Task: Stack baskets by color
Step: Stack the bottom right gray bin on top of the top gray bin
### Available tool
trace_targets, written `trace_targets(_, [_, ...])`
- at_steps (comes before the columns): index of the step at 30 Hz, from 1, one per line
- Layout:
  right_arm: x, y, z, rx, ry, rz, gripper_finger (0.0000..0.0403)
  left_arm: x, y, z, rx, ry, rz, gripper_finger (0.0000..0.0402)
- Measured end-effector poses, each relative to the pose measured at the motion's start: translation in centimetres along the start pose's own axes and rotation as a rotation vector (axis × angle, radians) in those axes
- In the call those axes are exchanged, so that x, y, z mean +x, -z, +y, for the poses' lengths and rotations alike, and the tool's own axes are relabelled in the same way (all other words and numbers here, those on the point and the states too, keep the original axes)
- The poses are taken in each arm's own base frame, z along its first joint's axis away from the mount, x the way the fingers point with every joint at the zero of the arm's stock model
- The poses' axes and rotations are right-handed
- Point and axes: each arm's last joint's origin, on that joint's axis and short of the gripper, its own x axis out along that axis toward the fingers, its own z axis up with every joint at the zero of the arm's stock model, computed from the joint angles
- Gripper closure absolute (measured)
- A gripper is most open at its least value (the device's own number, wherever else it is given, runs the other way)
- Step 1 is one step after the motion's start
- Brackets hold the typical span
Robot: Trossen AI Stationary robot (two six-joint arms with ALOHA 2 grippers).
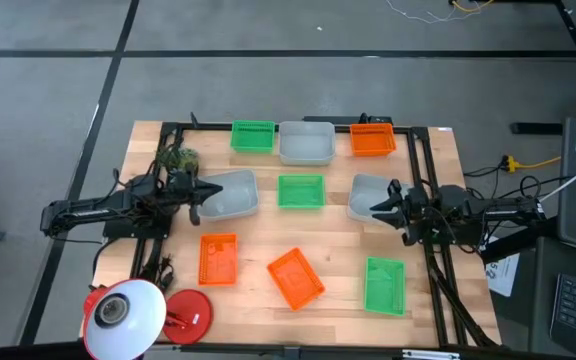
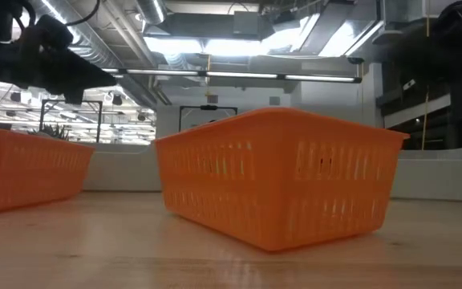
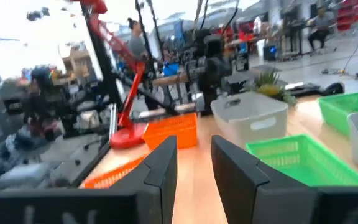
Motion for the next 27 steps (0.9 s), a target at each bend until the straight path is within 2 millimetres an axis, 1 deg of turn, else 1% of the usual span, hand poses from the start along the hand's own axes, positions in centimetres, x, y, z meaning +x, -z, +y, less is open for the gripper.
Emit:
trace_targets(3, [-0.1, -1.1, 0.2, 0.068, -0.014, -0.117, 0.0303, 0.0, -0.4, 0.0, -0.004, 0.003, -0.044, 0.0401])
trace_targets(6, [-0.4, -2.8, 0.8, 0.051, -0.107, -0.283, 0.0303, 0.0, -0.7, 0.0, 0.056, -0.008, -0.074, 0.0401])
trace_targets(8, [-0.8, -4.1, 1.3, -0.005, -0.197, -0.375, 0.0303, 0.0, -0.9, 0.0, 0.108, -0.023, -0.090, 0.0401])
trace_targets(10, [-1.1, -5.8, 1.9, -0.077, -0.243, -0.407, 0.0303, 0.0, -0.9, 0.0, 0.143, -0.030, -0.092, 0.0401])
trace_targets(12, [-1.0, -7.5, 2.3, -0.122, -0.226, -0.367, 0.0303, 0.0, -0.9, 0.0, 0.159, -0.031, -0.092, 0.0401])
trace_targets(15, [0.0, -9.7, 2.5, -0.126, -0.085, -0.178, 0.0303, 0.0, -0.9, 0.0, 0.167, -0.031, -0.091, 0.0401])
trace_targets(17, [0.8, -11.0, 2.5, -0.089, 0.064, -0.011, 0.0303, 0.0, -0.9, 0.0, 0.167, -0.031, -0.090, 0.0401])
trace_targets(19, [1.8, -11.7, 2.3, -0.035, 0.198, 0.180, 0.0303, 0.0, -0.9, 0.0, 0.167, -0.031, -0.089, 0.0401])
trace_targets(21, [2.7, -12.0, 2.2, 0.018, 0.300, 0.366, 0.0303, 0.0, -0.9, 0.0, 0.167, -0.031, -0.089, 0.0401])
trace_targets(23, [3.6, -12.0, 2.2, 0.063, 0.368, 0.544, 0.0303, 0.0, -0.9, 0.0, 0.167, -0.031, -0.087, 0.0401])
trace_targets(27, [5.2, -10.6, 1.8, 0.108, 0.477, 0.841, 0.0303, 0.0, -0.8, 0.0, 0.168, -0.031, -0.086, 0.0401])
